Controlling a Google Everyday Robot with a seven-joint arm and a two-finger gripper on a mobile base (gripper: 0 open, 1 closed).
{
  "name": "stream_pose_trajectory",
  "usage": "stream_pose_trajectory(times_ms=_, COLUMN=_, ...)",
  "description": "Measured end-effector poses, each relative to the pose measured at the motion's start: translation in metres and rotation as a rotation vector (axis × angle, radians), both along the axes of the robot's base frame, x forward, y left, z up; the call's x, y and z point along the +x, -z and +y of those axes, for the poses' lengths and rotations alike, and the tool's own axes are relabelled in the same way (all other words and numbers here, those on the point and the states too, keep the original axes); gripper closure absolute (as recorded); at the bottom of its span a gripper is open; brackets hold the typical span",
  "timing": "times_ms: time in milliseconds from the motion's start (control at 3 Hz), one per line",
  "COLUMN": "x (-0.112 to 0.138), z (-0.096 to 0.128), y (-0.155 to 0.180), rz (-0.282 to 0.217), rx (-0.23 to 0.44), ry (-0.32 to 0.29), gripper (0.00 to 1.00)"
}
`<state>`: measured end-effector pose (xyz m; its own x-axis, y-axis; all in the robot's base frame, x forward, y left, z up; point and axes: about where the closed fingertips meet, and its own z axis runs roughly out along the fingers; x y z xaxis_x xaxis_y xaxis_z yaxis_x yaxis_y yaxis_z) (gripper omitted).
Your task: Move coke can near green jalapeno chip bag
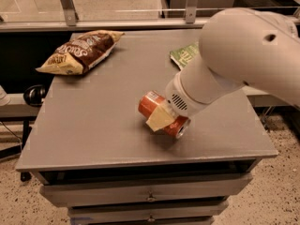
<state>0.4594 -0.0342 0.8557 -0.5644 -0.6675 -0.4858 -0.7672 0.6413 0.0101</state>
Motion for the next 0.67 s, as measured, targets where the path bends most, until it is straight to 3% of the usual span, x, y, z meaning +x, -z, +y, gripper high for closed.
stream_pose_trajectory(times_ms=333, x=0.0145, z=-0.0195, y=-0.0312, rz=-0.067, rx=0.043, ry=-0.065, gripper=1.0)
stream_pose_trajectory(times_ms=667, x=0.0148, z=-0.0162, y=-0.0378, rz=-0.112, rx=0.022, ry=-0.138, gripper=1.0)
